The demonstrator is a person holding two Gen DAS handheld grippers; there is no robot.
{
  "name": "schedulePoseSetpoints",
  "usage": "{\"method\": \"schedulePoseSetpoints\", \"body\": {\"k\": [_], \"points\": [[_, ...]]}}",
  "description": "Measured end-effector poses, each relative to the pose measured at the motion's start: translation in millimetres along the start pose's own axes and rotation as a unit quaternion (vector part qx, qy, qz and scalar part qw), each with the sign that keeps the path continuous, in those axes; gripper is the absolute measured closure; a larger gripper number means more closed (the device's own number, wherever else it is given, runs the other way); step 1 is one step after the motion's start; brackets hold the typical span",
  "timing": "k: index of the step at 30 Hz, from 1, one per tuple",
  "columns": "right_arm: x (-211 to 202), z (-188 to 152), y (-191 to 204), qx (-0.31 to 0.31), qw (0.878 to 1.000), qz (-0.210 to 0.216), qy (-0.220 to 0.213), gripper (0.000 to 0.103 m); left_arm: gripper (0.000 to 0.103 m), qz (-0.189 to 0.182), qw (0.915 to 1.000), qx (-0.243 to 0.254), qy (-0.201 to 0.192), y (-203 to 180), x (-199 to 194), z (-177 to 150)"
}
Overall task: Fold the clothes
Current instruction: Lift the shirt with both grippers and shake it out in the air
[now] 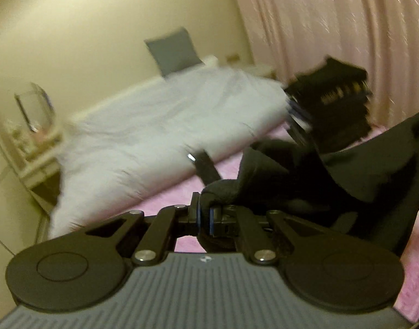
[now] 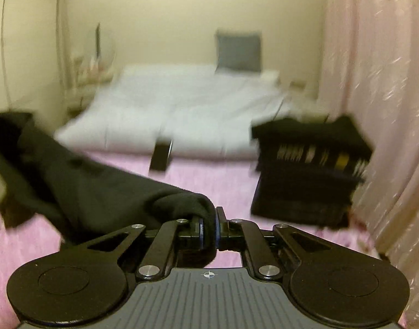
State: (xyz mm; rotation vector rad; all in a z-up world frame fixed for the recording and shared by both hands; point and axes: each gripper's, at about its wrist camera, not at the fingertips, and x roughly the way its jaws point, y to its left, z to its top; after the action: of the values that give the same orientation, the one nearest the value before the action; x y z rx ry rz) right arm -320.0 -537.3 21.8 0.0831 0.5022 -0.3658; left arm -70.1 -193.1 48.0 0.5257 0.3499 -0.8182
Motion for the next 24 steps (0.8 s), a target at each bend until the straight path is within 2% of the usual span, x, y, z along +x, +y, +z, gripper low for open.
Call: {"method": "schedulePoseSetpoints", "body": {"k": [3,7,12,17,21,24], "points": [[-49.2,21.6,22.2,-0.001,0.998,-0.027,-0.059,0.097,0.099,0.022,0.9984,0.003,-0.052,27.1,-45.4,19.2],[-111.9,40.2,62.2,-0.006,0.990,-0.065,-0.121,0.097,0.099,0.012,0.9933,0.009,-0.115,55.9,-99.1,28.8],[-201.1,51.3,118.9,-0.024,0.976,-0.119,-0.183,0.097,0.099,-0.007,0.9815,0.030,-0.189,88.4,-170.6,29.1],[-262.7,72.4,136.0,-0.021,0.959,-0.164,-0.230,0.097,0.099,-0.016,0.9696,0.029,-0.243,123.3,-227.3,47.7],[-275.2,102.9,120.4,-0.020,0.955,-0.177,-0.238,0.097,0.098,-0.036,0.9655,0.044,-0.254,137.5,-237.4,76.8],[-241.1,129.7,93.1,-0.039,0.958,-0.185,-0.217,0.097,0.098,-0.046,0.9664,0.068,-0.244,130.9,-216.3,104.9]]}}
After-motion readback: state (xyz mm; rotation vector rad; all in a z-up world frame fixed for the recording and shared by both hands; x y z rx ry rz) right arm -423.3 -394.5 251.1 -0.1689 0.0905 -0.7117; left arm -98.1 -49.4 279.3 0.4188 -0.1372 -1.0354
